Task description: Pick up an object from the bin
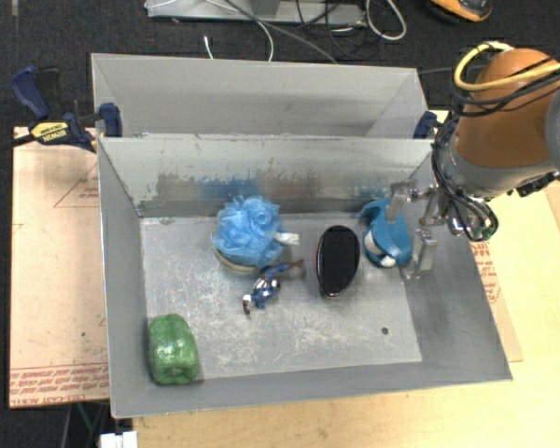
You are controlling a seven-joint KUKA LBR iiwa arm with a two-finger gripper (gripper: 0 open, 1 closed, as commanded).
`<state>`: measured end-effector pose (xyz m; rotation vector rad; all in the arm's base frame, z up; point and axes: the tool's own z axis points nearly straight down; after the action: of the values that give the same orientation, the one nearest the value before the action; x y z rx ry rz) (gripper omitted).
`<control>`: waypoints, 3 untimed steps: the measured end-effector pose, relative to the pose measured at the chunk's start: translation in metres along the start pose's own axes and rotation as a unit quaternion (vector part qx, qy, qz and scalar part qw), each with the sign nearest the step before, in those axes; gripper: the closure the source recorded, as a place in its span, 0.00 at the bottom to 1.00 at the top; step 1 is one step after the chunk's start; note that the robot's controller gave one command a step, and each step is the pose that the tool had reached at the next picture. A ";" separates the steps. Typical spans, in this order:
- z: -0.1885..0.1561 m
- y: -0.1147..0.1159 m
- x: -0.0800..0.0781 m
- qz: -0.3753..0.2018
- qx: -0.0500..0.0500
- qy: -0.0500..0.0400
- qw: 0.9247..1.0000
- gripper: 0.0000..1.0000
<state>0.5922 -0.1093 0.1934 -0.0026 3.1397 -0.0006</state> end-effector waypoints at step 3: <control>0.070 0.008 0.017 0.097 0.000 0.000 0.995 0.00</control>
Offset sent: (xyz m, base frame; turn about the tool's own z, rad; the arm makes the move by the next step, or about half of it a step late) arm 0.0135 0.0201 -0.0589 0.1685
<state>0.5758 -0.1013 0.1230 0.3021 3.1259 0.0008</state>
